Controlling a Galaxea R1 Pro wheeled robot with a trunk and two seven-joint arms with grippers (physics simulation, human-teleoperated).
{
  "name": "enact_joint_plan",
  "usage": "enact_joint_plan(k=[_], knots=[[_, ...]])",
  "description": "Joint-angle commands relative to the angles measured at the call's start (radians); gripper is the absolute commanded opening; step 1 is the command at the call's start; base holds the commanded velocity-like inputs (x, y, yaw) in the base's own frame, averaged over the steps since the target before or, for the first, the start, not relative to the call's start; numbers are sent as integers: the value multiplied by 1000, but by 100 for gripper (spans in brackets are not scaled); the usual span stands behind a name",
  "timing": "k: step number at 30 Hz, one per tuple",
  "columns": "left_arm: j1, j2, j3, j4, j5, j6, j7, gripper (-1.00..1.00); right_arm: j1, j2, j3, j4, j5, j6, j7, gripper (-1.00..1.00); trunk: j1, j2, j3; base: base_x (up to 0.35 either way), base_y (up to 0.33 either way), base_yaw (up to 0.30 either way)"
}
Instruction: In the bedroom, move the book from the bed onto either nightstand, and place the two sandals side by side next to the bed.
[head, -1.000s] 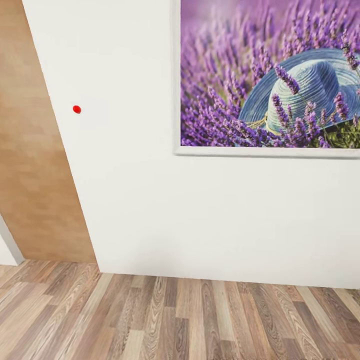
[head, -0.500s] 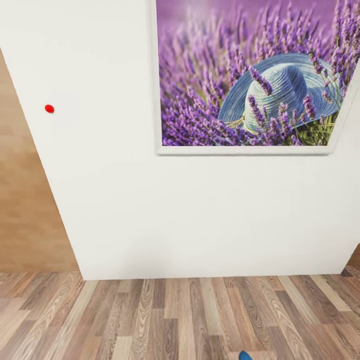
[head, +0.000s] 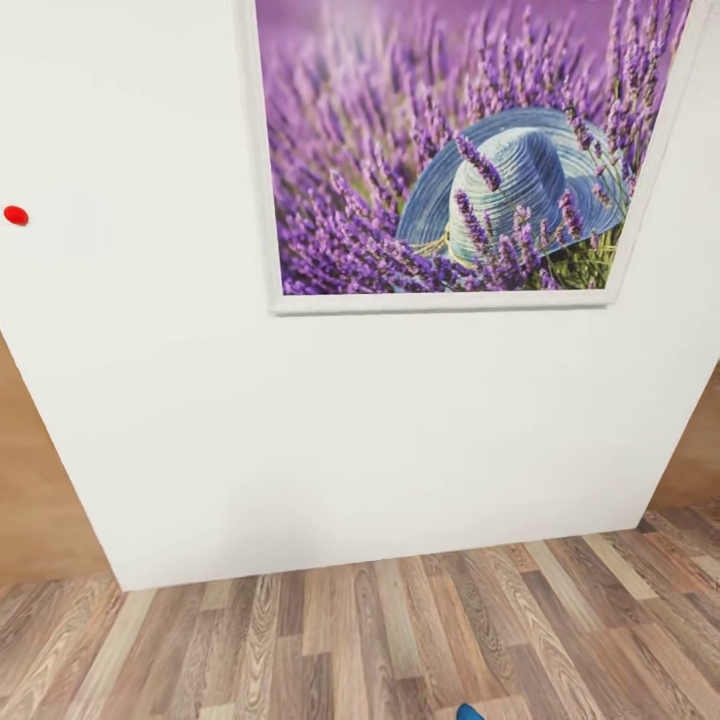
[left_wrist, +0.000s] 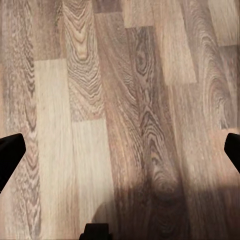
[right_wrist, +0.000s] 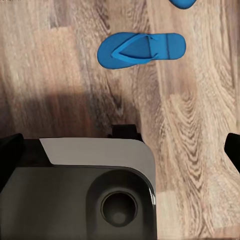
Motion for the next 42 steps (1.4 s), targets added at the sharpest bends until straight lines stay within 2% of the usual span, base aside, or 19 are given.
enact_joint_plan(k=[1, 37, 42], knots=[[0, 0, 0, 0, 0, -3, 0, 100, 0, 0, -3, 0, 0, -3, 0, 100, 0, 0, -1, 13, 0, -214], [0, 0, 0, 0, 1, -2, 0, 100, 0, 0, -3, 0, 0, -3, 0, 100, 0, 0, -1, 1, 0, -214], [0, 0, 0, 0, 1, -2, 0, 100, 0, 0, -3, 0, 0, -3, 0, 100, 0, 0, -1, 153, 96, -214]])
